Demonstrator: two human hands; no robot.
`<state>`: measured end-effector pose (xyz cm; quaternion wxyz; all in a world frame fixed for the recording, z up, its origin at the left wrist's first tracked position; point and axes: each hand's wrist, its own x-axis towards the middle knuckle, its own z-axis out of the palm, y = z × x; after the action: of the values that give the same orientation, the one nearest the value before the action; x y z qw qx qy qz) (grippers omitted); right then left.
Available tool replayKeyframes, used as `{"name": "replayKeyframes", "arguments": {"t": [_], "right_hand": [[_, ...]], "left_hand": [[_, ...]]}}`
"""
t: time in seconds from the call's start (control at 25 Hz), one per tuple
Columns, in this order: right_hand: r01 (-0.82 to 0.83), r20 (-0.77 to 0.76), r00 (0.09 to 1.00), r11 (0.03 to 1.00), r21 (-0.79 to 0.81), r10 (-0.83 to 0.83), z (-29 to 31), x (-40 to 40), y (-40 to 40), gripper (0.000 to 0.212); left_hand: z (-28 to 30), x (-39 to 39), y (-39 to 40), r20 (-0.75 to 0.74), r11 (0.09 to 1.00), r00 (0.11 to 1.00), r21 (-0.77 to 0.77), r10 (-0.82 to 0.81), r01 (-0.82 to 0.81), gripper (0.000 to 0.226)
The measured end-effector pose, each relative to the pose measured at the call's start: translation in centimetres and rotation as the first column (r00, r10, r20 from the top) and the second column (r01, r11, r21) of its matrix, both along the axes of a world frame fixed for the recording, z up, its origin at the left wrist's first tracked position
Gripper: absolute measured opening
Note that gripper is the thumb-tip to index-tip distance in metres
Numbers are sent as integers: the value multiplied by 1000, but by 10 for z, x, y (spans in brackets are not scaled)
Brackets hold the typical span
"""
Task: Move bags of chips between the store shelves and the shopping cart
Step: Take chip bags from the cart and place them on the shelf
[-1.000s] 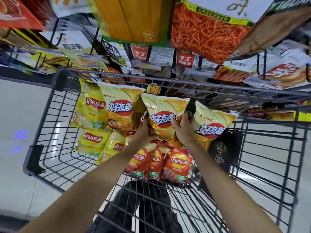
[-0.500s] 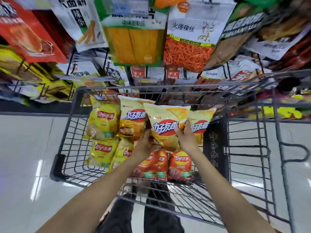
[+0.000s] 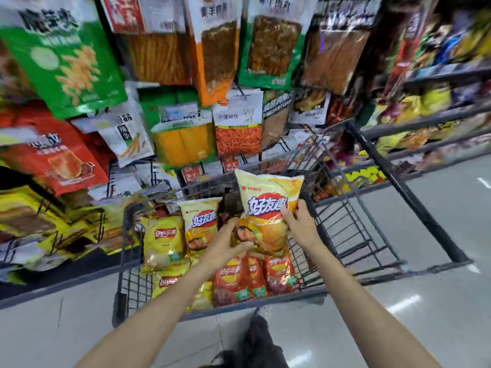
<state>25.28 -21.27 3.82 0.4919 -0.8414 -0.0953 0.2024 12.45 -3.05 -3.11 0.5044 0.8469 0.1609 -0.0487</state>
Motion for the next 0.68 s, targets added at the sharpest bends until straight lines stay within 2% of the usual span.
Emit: {"name": "replayKeyframes", "arguments": {"t": [0.12,0.24,0.36,0.48,0.6,0.68], "right_hand": [[114,12,993,993,43,-115,29,-3,-34,75],[183,41,981,977,113,-189,55,1,-73,68],[285,101,949,948,142,-300,76,9,-121,89],[351,117,917,912,212,-381,87,24,-189,62],[386,173,889,897,218,-425,116,27,-253,53],[397,196,874,886,237,-444,126,35,-311,57]], "left_hand": [[27,19,-19,47,992,991,36,-122,121,85],[46,42,-48,68,982,980,17,-187,186,90],[68,67,-90,98,969,964,26,-248,246,88],[102,90,-146,157,946,934,4,-321,325,80],[132,108,-207,228,936,912,-14,-340,352,69],[151,118,-261,280,923,888,-18,-365,385,58]]}}
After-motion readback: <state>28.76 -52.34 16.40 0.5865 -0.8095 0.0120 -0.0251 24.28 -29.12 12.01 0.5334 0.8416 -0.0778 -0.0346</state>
